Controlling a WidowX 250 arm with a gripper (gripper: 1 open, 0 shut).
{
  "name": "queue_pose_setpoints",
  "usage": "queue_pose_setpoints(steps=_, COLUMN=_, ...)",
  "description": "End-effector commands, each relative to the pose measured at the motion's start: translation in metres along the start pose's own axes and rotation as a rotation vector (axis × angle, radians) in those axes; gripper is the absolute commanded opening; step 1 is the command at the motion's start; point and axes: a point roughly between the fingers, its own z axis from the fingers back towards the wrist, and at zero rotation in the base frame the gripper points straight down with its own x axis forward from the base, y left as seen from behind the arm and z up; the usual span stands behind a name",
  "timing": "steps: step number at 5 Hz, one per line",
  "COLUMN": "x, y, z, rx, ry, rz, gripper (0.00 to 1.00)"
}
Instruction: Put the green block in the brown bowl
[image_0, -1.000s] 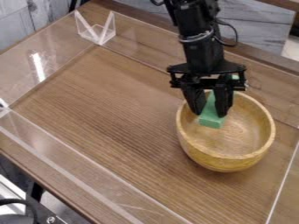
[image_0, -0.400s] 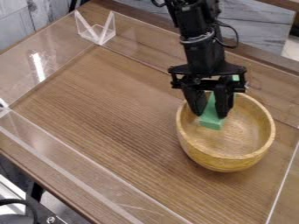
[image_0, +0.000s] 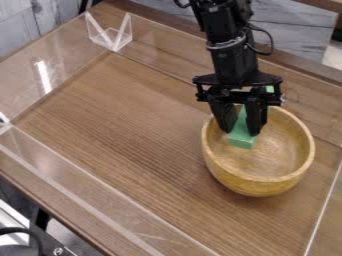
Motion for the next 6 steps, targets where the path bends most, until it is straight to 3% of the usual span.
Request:
queue_pose_setpoints(steps=1, x=0.009, y=-0.007, z=0.012, rx=-0.004, ry=-0.042, rz=-0.028, gripper=0.0)
queue_pose_setpoints(steps=2, x=0.009, y=-0.007, z=0.011, rx=-0.005, ry=-0.034, rz=-0.028, gripper=0.0)
queue_pose_setpoints(steps=3, x=0.007, y=-0.004, z=0.013, rx=0.0, ry=-0.023, rz=-0.02, gripper=1.0)
queue_pose_setpoints(steps=4, x=0.006, y=-0.001, z=0.015, rx=0.005, ry=-0.014, rz=-0.014, gripper=0.0)
queue_pose_setpoints(steps=5, x=0.004, y=0.002, z=0.017, rx=0.009, ry=-0.004, rz=-0.006, gripper=1.0)
queue_pose_setpoints(steps=6, x=0.003, y=0.006, z=0.019, rx=0.013, ry=0.004, rz=0.001, gripper=1.0)
